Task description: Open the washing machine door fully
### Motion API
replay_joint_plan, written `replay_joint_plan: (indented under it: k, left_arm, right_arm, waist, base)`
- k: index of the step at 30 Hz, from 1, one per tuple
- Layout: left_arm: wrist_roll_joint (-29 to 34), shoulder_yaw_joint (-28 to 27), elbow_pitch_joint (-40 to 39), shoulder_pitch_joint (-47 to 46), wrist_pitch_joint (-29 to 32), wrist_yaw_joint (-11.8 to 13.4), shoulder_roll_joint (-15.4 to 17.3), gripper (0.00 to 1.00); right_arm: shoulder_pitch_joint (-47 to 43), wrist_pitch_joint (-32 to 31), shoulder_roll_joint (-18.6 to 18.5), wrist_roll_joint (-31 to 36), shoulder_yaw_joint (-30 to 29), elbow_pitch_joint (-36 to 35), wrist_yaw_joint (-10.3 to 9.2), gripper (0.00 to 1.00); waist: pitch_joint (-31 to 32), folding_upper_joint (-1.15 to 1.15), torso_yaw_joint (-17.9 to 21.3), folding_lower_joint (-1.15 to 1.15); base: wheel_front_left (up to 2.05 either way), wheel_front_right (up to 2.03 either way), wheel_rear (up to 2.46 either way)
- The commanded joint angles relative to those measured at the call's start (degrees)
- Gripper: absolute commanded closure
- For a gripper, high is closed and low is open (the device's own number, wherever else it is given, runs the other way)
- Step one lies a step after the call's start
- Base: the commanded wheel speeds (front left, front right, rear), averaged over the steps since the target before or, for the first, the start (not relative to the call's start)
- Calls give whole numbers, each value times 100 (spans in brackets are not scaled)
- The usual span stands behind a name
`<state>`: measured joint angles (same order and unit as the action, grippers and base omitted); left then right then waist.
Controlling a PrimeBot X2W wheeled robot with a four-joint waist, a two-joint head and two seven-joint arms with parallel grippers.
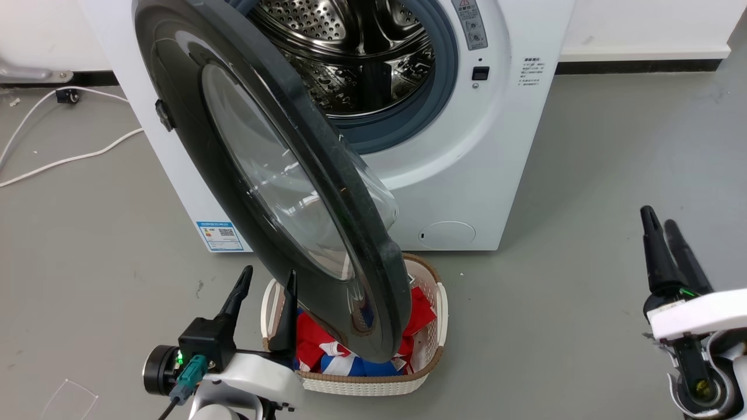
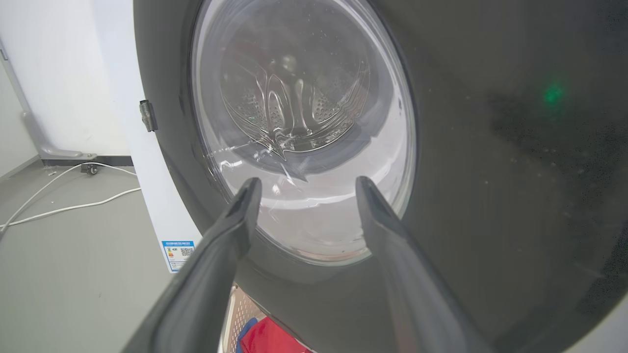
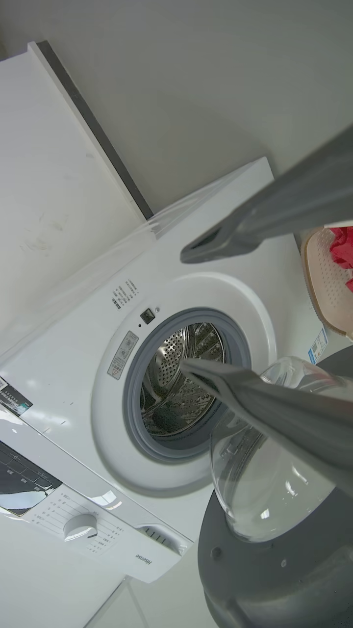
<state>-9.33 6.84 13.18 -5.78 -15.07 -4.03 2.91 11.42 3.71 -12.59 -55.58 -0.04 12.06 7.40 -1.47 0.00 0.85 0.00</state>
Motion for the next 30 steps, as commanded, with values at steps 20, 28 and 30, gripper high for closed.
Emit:
replay_joint_plan:
  k: [20,28,30]
  left_arm:
    - [223,-191,36,86,-16,-76,5,0]
    - [253,-166,159,174,-16,-114,8,0]
    - [242,-169,169,154,-16,-120,7,0]
  right_arm:
    - [-1348,116,742,5013,-209,-1203,9,0]
    - [-1329,149,852,4968,-159,-1062,9,0]
    - [-1295,166,860,4959,-150,-1047,9,0]
  waist:
    - [88,0,26,0]
    - [132,0,86,0]
    - [119,0,83,0]
  base:
    - [0,0,0]
    - [0,0,0]
    - [0,0,0]
